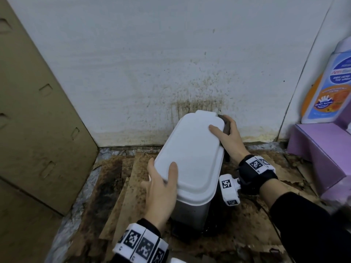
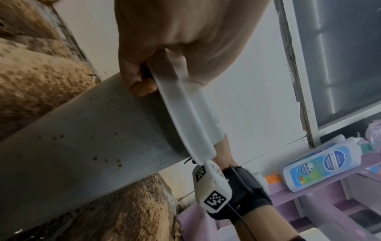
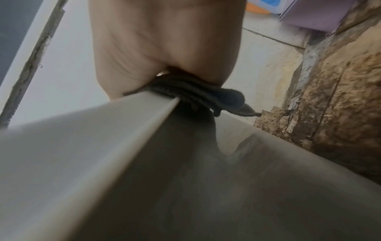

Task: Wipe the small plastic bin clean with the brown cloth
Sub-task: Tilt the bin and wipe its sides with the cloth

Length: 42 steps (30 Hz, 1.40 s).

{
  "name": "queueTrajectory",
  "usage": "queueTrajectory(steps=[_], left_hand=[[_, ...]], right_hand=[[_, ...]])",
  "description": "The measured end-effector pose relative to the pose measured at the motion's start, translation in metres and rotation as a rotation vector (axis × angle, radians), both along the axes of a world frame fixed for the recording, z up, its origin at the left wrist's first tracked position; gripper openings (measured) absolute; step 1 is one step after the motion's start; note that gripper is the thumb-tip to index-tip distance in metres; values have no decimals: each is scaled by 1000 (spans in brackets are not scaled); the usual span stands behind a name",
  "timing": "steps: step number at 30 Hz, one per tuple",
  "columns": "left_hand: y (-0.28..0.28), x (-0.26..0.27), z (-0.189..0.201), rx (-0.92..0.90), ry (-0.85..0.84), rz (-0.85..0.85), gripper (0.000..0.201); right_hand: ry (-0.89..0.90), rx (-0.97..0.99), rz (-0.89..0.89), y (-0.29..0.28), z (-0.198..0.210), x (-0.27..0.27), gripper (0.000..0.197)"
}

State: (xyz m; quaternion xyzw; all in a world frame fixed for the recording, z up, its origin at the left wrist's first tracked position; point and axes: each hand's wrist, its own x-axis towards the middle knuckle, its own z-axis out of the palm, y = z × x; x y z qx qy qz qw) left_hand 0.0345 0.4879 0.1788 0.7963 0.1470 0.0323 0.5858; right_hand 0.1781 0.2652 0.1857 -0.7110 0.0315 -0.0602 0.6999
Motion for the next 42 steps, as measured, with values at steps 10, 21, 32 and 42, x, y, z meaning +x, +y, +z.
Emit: queueTrajectory(steps=[10,21,32,42], left_hand=[[18,2,25,26,-57,-126,67],[39,27,25,87,-46,-110,76],[24,18,27,56,23,-8,65],[-2,-4,35,111,70,21,104]], right_hand=[[-51,46,-184,0,2,-34,81],[-10,-73,-518,30,-6,-86,79],[-27,-77,-504,29,-6,-79,78],[-9,-38,-342,-14,0,-39,87]])
